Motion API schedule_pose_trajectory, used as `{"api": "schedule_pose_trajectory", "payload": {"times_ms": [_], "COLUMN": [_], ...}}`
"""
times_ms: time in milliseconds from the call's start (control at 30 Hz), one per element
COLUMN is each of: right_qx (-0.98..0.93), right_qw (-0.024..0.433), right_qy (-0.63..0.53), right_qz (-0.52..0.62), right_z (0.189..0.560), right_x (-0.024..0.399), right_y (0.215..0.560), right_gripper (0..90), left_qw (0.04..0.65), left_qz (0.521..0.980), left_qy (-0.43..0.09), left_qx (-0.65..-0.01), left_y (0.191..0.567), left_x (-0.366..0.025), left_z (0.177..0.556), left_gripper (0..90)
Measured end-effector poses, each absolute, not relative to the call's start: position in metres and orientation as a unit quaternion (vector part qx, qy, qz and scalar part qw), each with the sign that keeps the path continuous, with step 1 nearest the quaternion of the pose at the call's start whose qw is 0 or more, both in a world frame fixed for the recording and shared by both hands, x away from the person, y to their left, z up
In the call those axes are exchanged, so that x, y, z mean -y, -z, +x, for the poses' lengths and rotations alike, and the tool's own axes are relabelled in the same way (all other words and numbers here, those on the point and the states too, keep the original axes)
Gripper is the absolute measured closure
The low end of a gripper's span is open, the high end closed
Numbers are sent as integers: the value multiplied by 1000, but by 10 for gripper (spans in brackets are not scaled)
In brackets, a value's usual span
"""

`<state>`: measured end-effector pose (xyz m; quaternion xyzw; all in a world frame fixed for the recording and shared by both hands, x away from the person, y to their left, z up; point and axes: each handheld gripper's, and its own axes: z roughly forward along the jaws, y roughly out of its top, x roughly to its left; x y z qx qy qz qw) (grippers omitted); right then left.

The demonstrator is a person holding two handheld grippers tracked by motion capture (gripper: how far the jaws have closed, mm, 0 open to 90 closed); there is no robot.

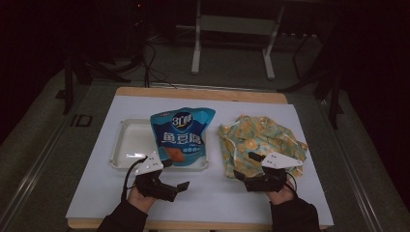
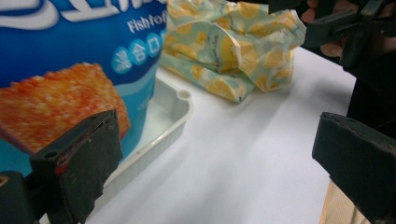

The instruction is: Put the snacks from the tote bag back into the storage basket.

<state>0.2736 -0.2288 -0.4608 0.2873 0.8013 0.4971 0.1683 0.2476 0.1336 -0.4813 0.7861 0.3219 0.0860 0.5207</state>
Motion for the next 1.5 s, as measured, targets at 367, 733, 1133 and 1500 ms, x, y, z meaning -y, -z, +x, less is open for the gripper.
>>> {"api": "schedule_pose_trajectory", "payload": {"times_ms": [367, 733, 1133, 1500], "right_qx": [-791, -783, -770, -764], "right_qw": [195, 218, 246, 243], "right_qy": [-498, -487, -480, -486], "right_qz": [299, 318, 340, 347], "right_z": [253, 241, 242, 244], "right_x": [256, 277, 298, 301], "right_y": [469, 478, 482, 482], "right_gripper": [156, 154, 153, 153], "left_qw": [530, 528, 523, 526], "left_qz": [790, 793, 796, 793], "left_qy": [-67, -87, -96, -100], "left_qx": [-302, -291, -290, -291], "left_y": [499, 506, 509, 509], "left_x": [-119, -116, -119, -124], "left_z": [245, 238, 236, 238], "left_gripper": [23, 23, 23, 23]}}
